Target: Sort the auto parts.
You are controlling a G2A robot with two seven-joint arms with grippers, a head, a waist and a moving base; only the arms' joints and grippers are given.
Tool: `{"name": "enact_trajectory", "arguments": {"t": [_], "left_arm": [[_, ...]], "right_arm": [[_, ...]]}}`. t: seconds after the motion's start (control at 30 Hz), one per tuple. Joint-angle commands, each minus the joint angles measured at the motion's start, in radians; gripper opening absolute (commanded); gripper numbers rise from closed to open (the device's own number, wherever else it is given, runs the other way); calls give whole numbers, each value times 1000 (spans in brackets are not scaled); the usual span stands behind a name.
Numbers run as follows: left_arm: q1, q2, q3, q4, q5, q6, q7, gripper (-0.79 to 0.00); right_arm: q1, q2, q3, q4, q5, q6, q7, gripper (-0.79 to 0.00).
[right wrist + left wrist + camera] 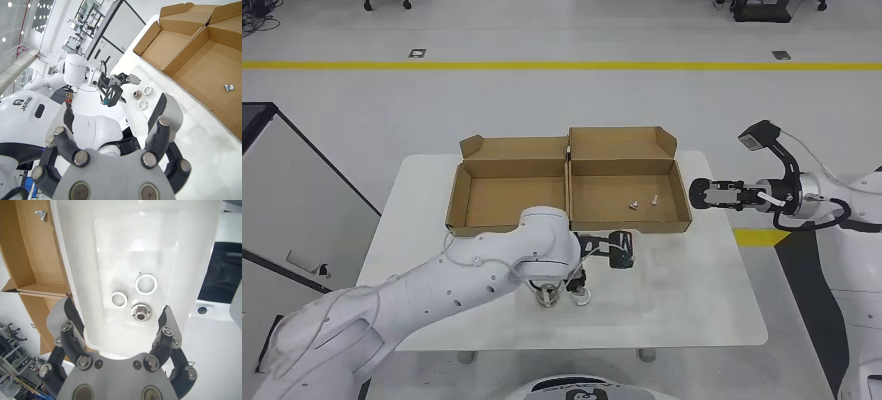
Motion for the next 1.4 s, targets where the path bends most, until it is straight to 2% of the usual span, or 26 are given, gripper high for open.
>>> {"name": "enact_trajectory", "arguments": {"t": [0.0,0.63,1.23,1.37], "left_arm": [[0,-5,13,14,-1,-4,4,0],[-2,-62,71,146,-22,-31,50,0],[0,-62,73,146,0,-28,61,0],[3,-68,81,157,-4,-21,25,0]], "right_arm": [[0,0,0,0,0,0,0,0],[0,0,0,0,0,0,0,0],[0,0,0,0,0,0,0,0],[0,0,0,0,0,0,0,0]]}}
